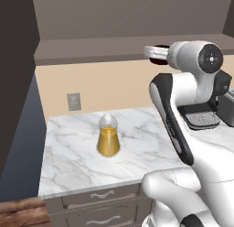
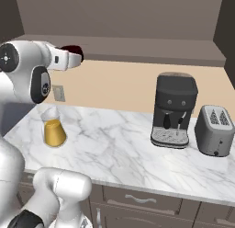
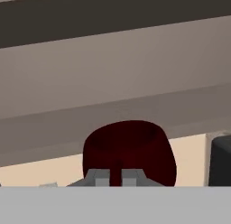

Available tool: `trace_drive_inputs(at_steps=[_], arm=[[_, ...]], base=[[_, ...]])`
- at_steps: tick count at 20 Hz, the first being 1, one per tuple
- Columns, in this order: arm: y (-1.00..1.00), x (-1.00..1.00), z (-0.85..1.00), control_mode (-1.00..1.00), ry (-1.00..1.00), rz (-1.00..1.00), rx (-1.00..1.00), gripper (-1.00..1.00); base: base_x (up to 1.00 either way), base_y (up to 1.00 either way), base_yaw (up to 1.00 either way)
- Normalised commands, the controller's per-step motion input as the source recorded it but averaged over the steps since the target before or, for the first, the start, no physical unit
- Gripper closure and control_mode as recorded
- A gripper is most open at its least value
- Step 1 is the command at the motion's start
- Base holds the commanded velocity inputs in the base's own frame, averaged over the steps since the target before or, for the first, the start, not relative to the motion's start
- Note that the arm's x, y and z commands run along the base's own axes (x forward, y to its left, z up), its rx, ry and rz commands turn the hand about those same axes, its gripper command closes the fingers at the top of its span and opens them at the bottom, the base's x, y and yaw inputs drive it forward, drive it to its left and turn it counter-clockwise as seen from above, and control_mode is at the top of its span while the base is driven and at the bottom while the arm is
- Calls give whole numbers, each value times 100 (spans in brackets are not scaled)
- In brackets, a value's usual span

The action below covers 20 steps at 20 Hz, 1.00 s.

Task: There is a tray on the dining counter. Grab the cup, mug, and pitcher and place them on the tray. The pitcher may be placed next to the tray if it cannot fit the tray.

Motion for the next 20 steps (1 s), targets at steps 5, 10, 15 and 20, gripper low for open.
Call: trace_drive_inputs(at_steps=[5,10,15,20], arm=[[0,-100,-46,-100,8,0,3,100],[0,-98,-52,-100,8,0,5,100],[0,-49,-27,-100,7,0,2,100],[0,-26,-17,-100,8,0,1,100]], base=[[0,0,0],[0,0,0],[0,0,0],[0,0,0]])
